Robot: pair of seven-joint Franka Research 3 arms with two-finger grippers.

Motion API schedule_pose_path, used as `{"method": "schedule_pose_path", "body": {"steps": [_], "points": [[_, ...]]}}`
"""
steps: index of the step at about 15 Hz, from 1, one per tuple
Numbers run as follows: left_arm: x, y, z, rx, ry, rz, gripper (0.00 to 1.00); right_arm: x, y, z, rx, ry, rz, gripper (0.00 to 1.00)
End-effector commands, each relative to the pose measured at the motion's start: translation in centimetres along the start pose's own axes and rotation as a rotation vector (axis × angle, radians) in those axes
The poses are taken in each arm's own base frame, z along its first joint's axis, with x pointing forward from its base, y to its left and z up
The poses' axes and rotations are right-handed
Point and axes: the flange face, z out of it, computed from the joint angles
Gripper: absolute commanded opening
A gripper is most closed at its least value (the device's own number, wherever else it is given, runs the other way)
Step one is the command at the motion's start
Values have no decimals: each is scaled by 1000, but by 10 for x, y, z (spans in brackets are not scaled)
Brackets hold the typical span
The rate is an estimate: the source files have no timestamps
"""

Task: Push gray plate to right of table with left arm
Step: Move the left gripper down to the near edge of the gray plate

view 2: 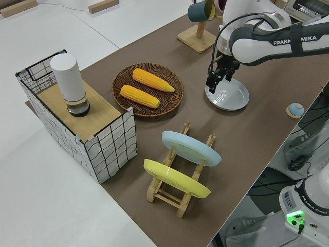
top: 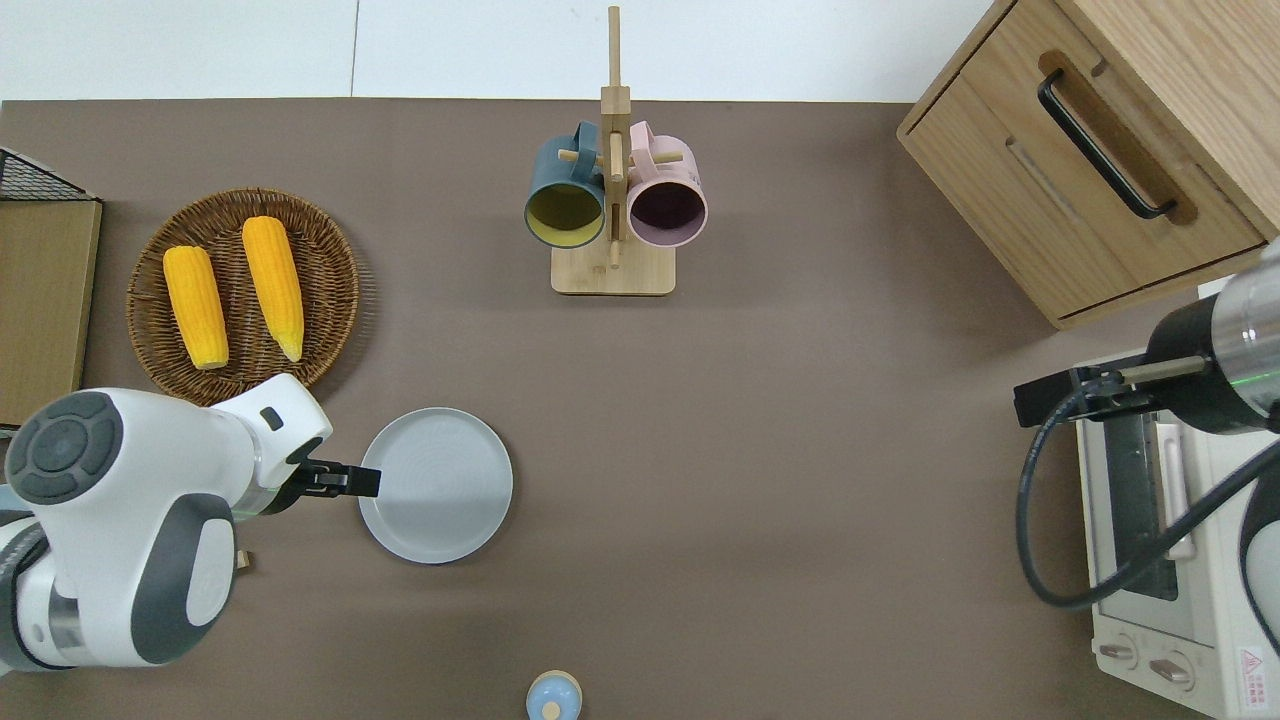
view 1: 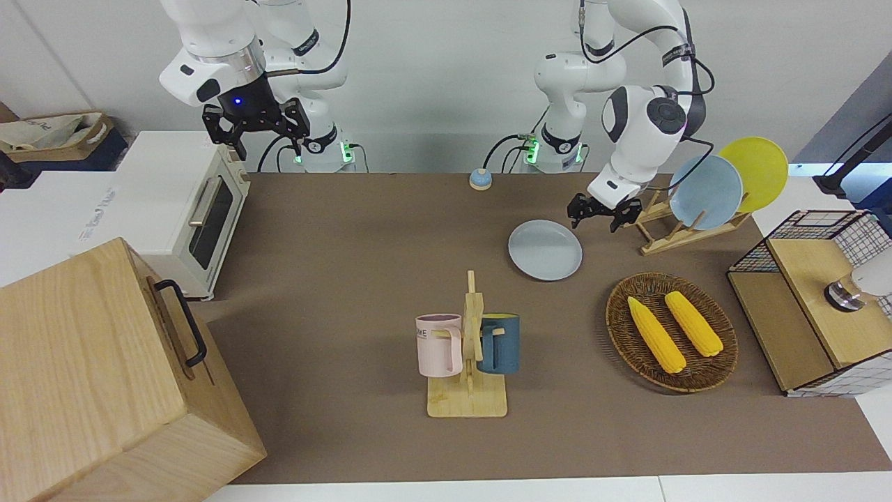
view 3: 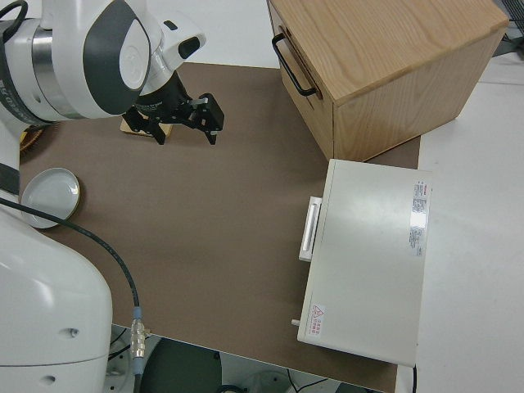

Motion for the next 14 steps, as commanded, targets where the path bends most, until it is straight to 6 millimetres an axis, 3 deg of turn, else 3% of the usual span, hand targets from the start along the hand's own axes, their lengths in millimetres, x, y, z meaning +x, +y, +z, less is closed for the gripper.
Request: {"method": "schedule_pose_path", "body": {"steps": [1, 10, 14], "points": [[-18, 2, 27, -4, 39, -32, 993, -4, 2, -3, 7, -5, 2, 983], [-11, 9, 78, -9, 32, -106, 993, -4, 2, -3, 7, -5, 2, 983], [-11, 5, 82, -21, 25, -126, 987, -4, 2, -3, 7, -4, 2, 983]]}}
